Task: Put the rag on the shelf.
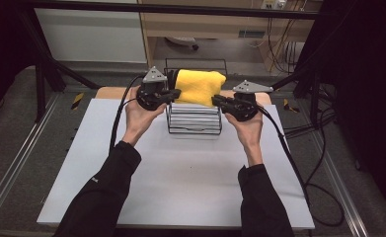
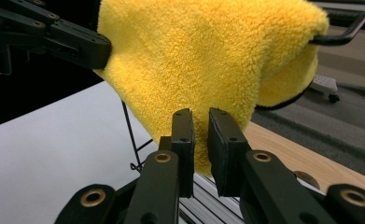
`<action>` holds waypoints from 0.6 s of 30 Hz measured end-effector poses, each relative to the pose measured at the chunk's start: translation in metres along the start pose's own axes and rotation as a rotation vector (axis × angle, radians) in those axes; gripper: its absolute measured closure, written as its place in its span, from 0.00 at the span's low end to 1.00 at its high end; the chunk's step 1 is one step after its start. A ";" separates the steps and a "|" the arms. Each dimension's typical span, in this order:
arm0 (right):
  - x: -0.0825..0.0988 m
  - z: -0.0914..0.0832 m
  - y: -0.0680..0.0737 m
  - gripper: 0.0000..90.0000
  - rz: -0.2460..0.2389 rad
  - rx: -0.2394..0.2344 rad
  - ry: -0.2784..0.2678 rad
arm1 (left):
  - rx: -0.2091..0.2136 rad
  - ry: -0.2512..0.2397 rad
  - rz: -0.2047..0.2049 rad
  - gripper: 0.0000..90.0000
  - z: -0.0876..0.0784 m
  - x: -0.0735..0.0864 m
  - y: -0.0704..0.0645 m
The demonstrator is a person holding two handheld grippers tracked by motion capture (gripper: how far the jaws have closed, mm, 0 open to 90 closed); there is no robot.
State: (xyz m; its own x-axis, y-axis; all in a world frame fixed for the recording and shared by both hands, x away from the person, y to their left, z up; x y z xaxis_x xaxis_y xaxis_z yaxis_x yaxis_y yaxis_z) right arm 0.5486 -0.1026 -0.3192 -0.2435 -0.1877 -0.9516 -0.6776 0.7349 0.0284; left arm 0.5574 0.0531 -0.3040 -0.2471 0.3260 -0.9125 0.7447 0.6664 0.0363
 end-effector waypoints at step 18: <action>-0.016 -0.051 0.010 0.27 0.034 -0.003 -0.029 | 0.001 0.070 -0.005 0.44 -0.054 0.027 -0.001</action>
State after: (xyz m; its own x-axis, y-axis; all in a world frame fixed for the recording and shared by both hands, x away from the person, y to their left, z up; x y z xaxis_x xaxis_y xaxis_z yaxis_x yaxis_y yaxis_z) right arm 0.5097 -0.1255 -0.2881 -0.2465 -0.1433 -0.9585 -0.6713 0.7386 0.0622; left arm 0.5165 0.0974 -0.3066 -0.2935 0.3690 -0.8819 0.7443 0.6672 0.0315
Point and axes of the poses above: each handheld gripper's, and its own axes: z roughly forward along the jaws, x roughly out of its underside, y roughly to its left, the point moved 10 cm from there along z, roughly forward along the jaws, and after that the axes turned 1 degree about -y, right-handed, at the moved point
